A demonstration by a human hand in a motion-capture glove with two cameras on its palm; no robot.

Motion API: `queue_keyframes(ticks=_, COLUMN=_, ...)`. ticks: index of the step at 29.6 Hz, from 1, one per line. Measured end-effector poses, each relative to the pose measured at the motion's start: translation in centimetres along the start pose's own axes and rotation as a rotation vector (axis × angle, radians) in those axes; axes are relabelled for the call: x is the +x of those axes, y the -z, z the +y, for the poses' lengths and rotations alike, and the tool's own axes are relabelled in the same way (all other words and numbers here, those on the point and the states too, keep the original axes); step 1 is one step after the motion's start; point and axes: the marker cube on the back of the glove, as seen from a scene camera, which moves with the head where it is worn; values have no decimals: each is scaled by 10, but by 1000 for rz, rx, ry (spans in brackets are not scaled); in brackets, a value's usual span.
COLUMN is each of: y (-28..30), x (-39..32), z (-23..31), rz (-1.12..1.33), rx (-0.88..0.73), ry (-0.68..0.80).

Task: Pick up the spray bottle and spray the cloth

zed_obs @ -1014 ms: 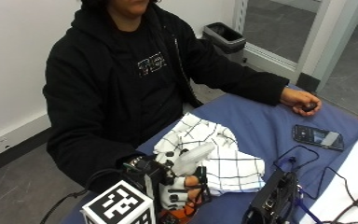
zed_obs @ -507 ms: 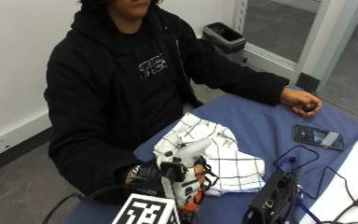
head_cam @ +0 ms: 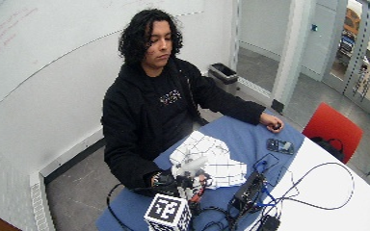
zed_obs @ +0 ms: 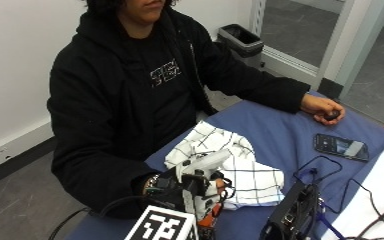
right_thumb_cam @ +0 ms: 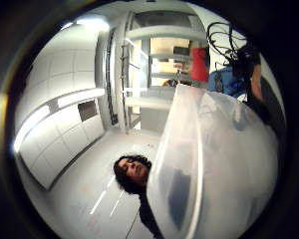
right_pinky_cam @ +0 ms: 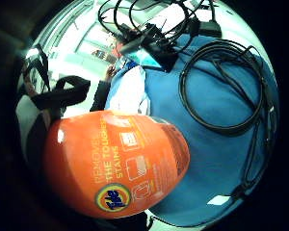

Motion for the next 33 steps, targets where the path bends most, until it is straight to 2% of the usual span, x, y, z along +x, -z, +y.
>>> queue_keyframes(ticks=5, y=-4, x=1, z=-1, rz=32, rx=102, ry=8)
queue_keyframes(ticks=19, y=-11, x=-10, z=5, rz=56, rx=192, ry=1)
queue_keyframes(ticks=26, y=-28, x=-73, z=30, rz=173, rx=60, ry=-135)
queue_keyframes(ticks=33, y=-46, x=-123, z=42, rz=532, rx=-190, ry=-310)
